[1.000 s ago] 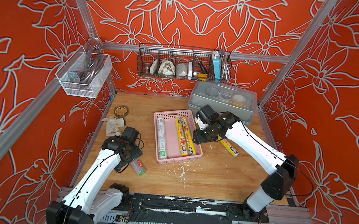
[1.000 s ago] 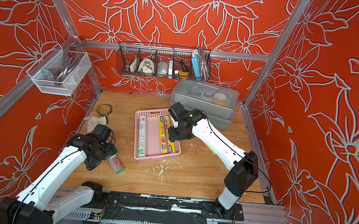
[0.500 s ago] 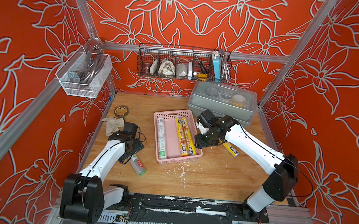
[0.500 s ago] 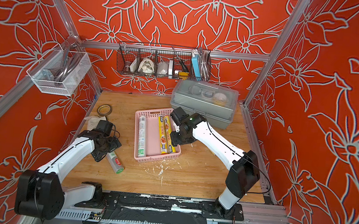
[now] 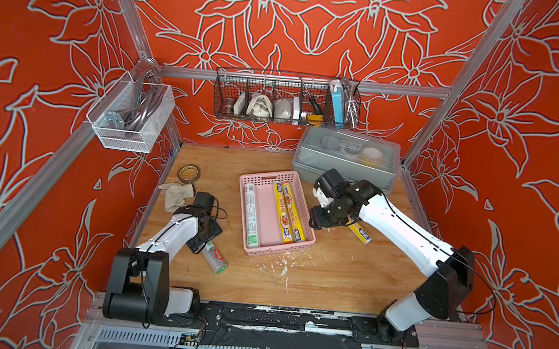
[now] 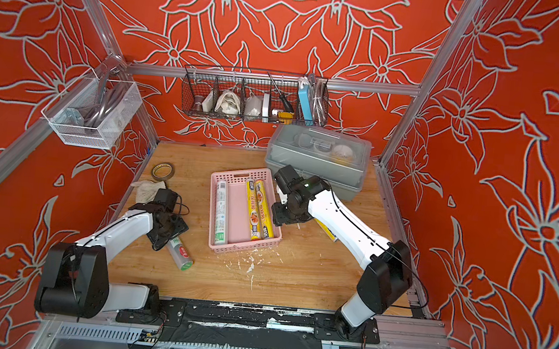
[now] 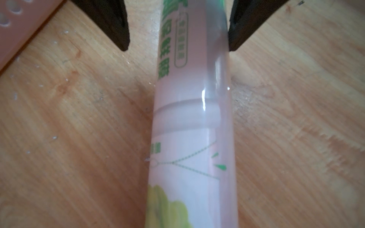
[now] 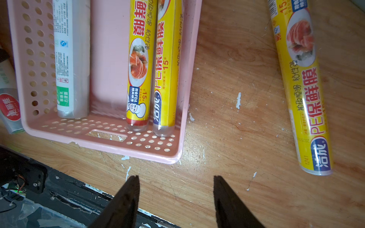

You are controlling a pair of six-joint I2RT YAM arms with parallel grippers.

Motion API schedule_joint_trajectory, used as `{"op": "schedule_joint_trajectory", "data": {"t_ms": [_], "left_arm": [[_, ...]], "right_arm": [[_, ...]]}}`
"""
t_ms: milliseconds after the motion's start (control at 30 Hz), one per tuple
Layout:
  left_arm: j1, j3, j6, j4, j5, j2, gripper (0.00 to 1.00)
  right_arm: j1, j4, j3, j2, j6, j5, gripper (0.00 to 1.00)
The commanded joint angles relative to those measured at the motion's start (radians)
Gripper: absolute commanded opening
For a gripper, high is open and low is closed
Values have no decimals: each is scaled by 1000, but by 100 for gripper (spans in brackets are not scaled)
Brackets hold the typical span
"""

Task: Put the plastic wrap into the basket
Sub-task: Pick up the plastic wrap from the center of the board.

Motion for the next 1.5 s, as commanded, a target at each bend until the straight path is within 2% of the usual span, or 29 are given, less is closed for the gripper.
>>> {"op": "schedule_joint_trajectory", "data": {"t_ms": [0,200,333,367,600,767,933,1233,1467], "left_arm": [[7,-8,-14,13,-2,30,78],[9,-13,-29,17,9,52,71],[11,-27,-25,46,6,65,52],[12,-27,-24,50,4,73,51],[14,-7,-1,56,49,112,44],[13,-3,4,43,66,79,36],[9,32,16,-6,83,15,33],[-44,277,64,-221,24,-102,32],[-170,531,89,-345,-21,-46,32]], "right_arm": [[-10,-16,-11,-29,-17,9,60],[-21,-27,-13,-36,-23,15,60],[-27,-23,-21,-47,-29,18,60],[-30,-18,-24,-51,-29,20,60],[-46,-14,-36,-65,-33,14,60],[-59,-13,-47,-77,-38,12,60],[-83,-7,-76,-97,-40,9,60],[-162,28,-133,-118,-56,-3,60],[-200,29,-161,-133,-69,-3,60]]}}
